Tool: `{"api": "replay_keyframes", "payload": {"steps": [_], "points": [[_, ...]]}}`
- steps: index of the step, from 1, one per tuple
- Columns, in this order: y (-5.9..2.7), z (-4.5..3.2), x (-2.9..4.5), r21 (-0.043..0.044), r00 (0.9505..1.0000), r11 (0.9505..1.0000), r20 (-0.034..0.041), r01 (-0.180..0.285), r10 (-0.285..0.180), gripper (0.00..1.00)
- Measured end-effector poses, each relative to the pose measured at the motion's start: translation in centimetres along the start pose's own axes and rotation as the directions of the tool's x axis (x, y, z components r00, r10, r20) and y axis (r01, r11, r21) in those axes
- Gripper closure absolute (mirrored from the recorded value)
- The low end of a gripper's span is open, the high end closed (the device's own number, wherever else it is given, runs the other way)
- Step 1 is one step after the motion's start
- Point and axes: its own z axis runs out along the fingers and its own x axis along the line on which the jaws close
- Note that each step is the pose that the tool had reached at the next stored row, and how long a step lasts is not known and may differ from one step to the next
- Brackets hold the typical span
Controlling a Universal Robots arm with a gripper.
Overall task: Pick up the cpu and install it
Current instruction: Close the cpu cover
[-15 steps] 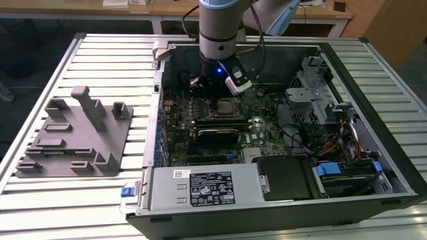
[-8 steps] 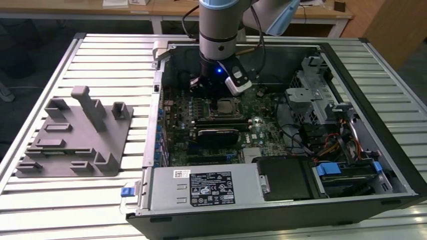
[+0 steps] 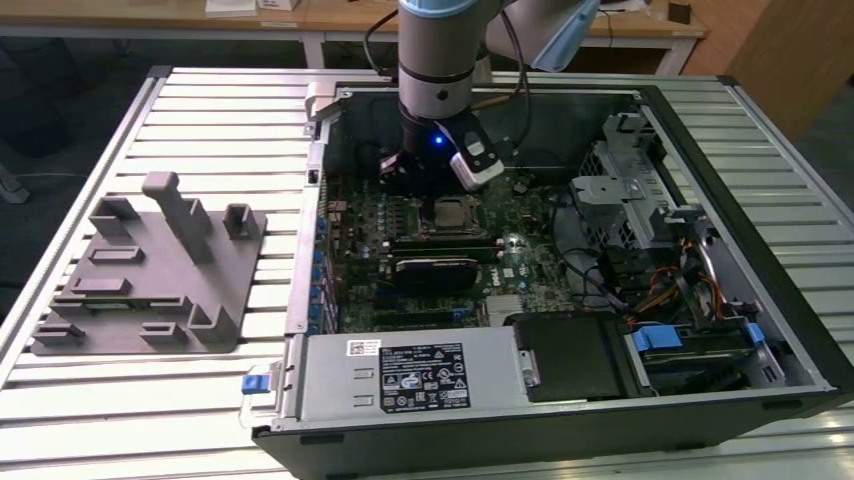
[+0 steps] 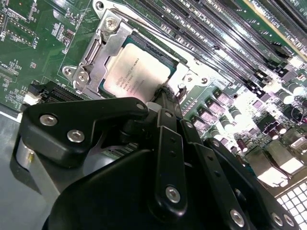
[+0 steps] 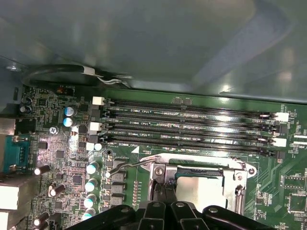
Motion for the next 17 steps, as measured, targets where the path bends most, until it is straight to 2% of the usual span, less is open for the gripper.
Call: {"api": "replay_keyframes", "payload": {"steps": [17], "points": [[0.02,0.15,0.23,0.0,1.0,1.0,-0.0001,0.0,0.0,0.89]]}}
